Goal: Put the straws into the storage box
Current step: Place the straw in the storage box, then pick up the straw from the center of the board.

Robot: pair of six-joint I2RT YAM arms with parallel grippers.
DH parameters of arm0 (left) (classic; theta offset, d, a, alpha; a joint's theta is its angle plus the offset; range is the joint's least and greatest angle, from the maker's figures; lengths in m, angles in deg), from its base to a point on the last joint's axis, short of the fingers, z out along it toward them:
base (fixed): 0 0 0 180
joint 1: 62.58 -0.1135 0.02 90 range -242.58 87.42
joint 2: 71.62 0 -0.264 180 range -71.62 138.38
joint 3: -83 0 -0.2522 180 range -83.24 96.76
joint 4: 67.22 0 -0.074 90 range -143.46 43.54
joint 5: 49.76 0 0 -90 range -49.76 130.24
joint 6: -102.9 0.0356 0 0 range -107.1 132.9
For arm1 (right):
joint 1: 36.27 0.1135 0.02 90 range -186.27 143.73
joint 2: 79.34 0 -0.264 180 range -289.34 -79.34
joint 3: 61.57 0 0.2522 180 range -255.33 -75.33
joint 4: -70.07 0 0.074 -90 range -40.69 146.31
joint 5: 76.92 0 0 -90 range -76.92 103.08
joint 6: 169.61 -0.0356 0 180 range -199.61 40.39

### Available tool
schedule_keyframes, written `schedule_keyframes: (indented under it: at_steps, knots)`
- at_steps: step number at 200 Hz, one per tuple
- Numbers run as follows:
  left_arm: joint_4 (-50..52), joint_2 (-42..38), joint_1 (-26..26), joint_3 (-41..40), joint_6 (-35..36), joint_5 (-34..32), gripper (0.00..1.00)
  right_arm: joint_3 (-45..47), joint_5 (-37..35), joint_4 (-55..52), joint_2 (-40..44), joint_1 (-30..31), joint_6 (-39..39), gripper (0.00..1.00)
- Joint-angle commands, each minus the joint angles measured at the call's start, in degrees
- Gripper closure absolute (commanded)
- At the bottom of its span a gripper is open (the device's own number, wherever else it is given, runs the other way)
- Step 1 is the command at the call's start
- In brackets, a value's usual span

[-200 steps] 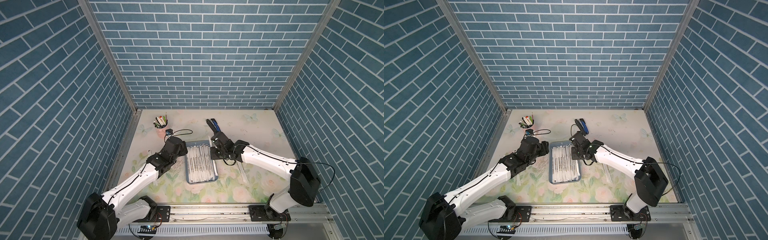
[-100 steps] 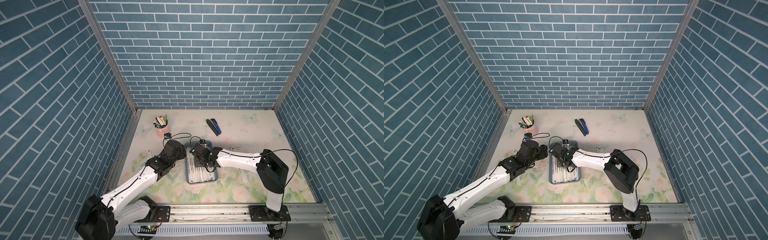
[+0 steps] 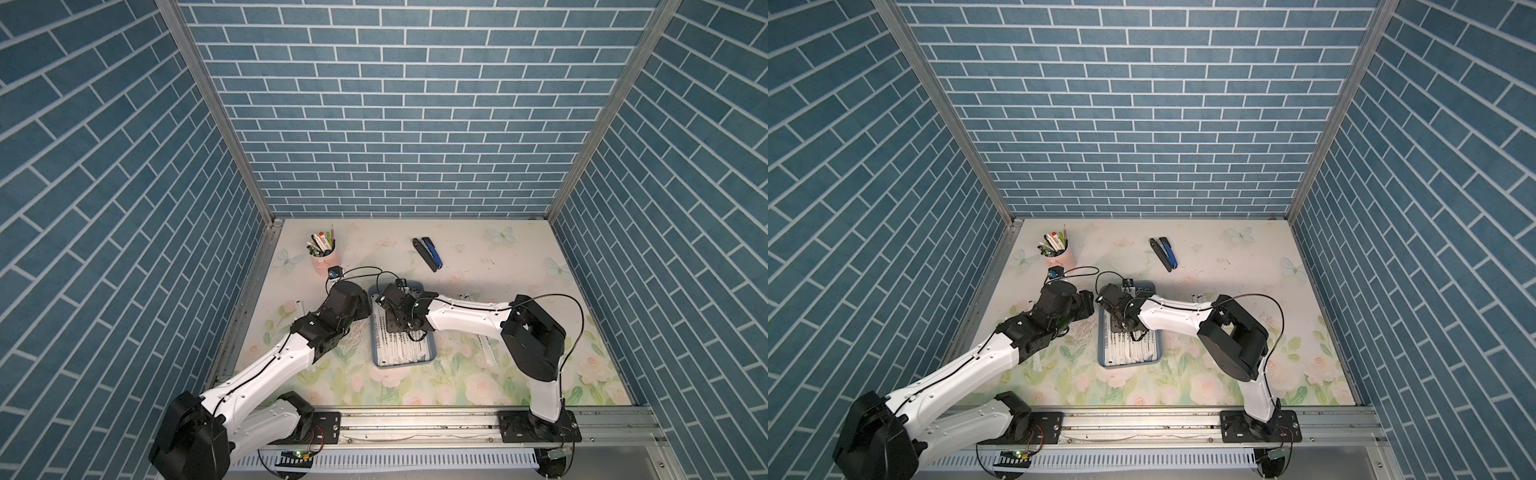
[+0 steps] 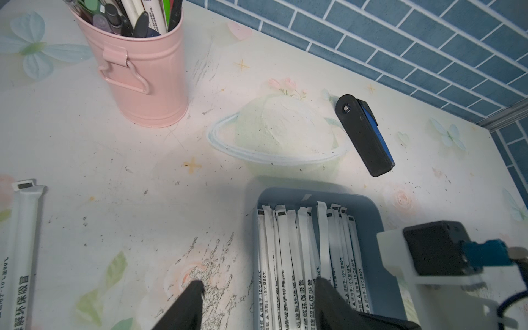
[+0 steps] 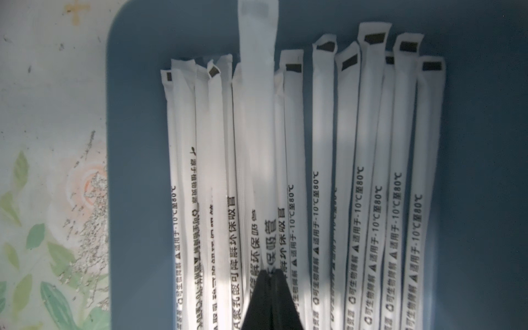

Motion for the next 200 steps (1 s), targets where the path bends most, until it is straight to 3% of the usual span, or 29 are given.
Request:
schedule_keyframes:
  at_steps: [1,68,98,147,200]
  knots:
    - [-0.27,-0.59,-0.16,-0.53,0.35,0.02,0.44,-1.53,0.39,-1.73,-0.88,-0.3,1.46,0.88]
    - [3.5,-1.66,-1.35,0.65,-0.48,-4.04,0.58,-2.03,1.08,-2.93,3.49,-1.71,1.99,0.73]
    - [8.62,-2.61,-8.26,-0.6,-1.47,-3.91,0.63,-0.17,-0.57,-2.96,9.72,-4.66,4.11,0.72]
    - [10.93,0.18,-23.24,-5.34,0.0,2.6,0.61,5.08,-0.63,1.75,14.72,-7.61,6.75,0.72]
    - [10.3,9.3,-28.38,-3.39,4.49,3.77,0.64,11.04,1.93,6.73,17.03,-8.42,6.73,0.72]
